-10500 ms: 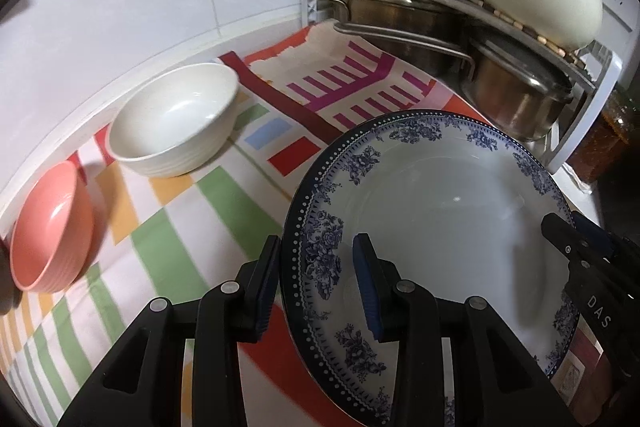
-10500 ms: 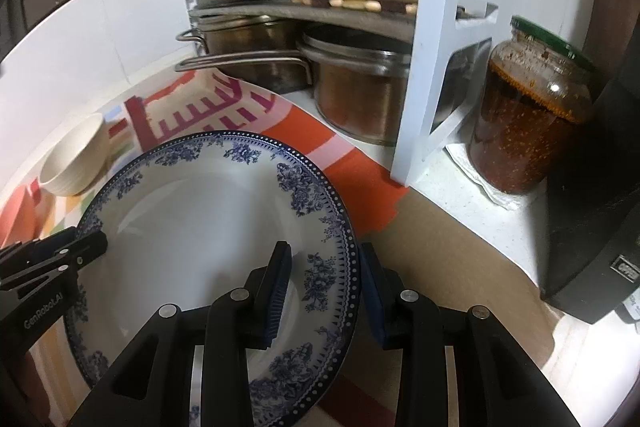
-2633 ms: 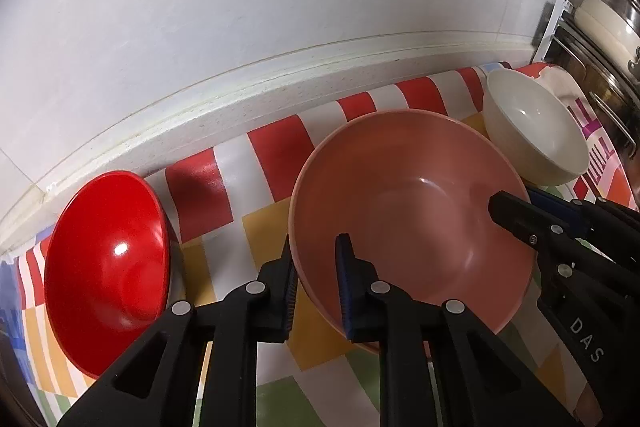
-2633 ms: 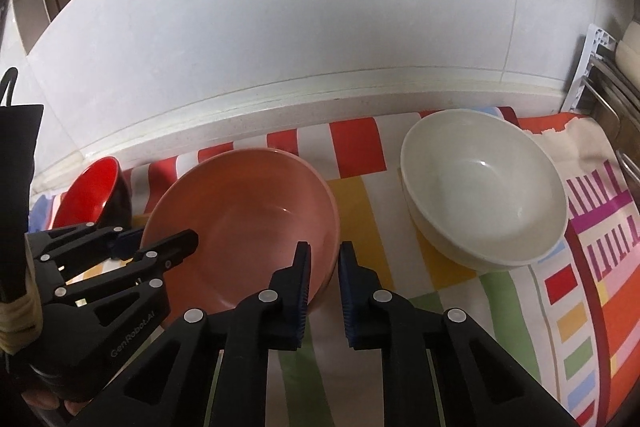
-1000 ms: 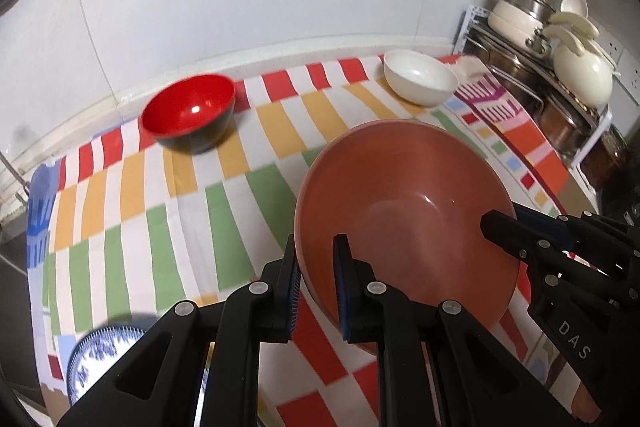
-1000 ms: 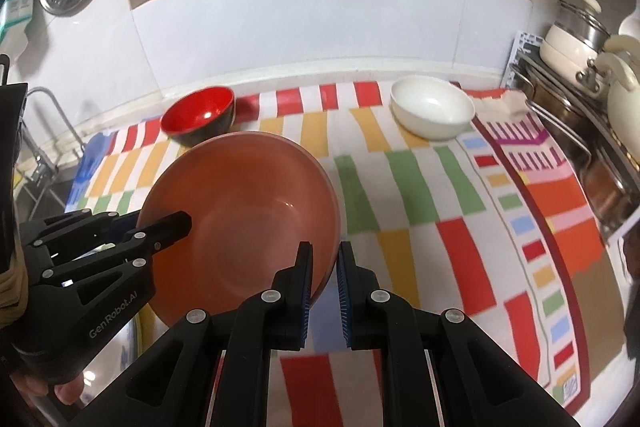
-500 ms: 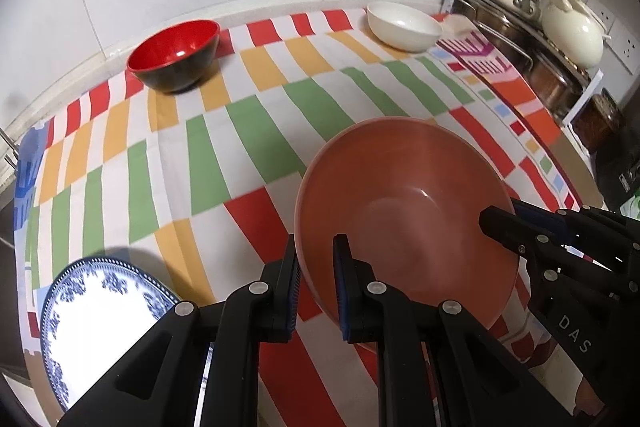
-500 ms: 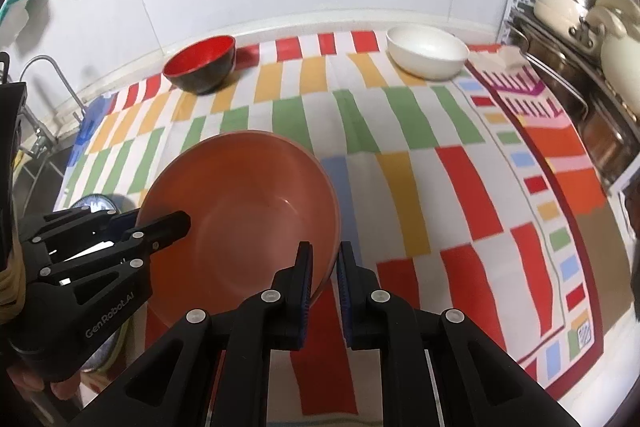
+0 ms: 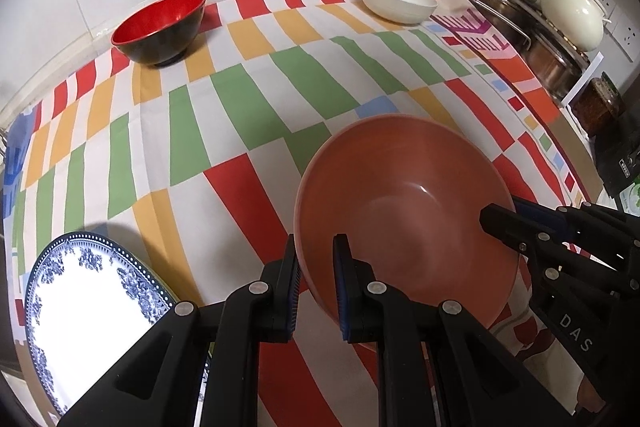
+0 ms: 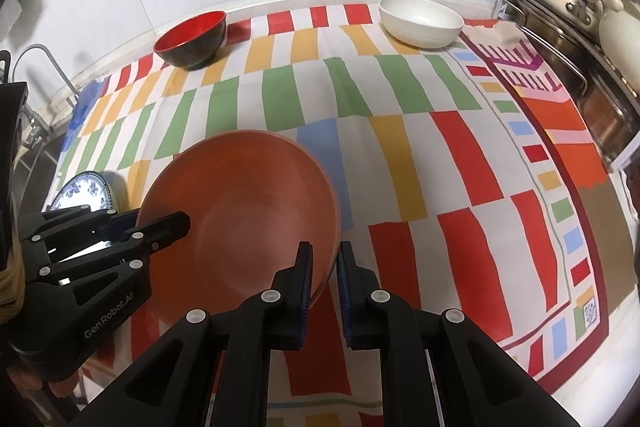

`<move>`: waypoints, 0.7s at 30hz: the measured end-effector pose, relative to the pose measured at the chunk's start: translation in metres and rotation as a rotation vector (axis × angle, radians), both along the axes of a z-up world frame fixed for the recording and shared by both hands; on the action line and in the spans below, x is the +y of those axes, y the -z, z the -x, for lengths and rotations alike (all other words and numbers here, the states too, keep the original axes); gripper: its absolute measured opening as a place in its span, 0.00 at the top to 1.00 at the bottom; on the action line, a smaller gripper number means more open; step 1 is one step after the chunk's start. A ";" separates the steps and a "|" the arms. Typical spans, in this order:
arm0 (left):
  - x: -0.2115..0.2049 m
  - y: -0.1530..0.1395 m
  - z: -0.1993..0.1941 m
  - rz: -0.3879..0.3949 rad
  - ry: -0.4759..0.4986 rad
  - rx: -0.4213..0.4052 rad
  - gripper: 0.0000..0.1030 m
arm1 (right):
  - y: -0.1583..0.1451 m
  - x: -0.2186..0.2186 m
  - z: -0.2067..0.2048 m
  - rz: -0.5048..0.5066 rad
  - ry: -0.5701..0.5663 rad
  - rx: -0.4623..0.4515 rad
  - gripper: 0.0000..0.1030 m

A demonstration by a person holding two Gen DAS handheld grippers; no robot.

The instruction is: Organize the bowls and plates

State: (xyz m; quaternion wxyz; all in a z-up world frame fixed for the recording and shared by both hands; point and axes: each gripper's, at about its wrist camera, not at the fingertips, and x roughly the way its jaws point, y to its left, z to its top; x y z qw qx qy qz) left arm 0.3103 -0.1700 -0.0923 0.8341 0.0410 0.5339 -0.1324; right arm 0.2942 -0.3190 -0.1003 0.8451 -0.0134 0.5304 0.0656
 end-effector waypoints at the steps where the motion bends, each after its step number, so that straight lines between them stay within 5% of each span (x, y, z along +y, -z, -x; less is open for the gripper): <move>1: 0.000 0.001 0.000 -0.002 -0.001 0.001 0.84 | 0.001 0.000 0.000 0.000 -0.001 0.002 0.87; 18: 0.000 0.008 0.001 0.001 0.006 0.014 0.83 | 0.007 -0.002 -0.001 -0.017 -0.003 0.023 0.87; 21: 0.000 0.005 0.001 -0.014 -0.001 -0.009 0.67 | 0.007 -0.005 -0.003 -0.037 0.002 0.020 0.87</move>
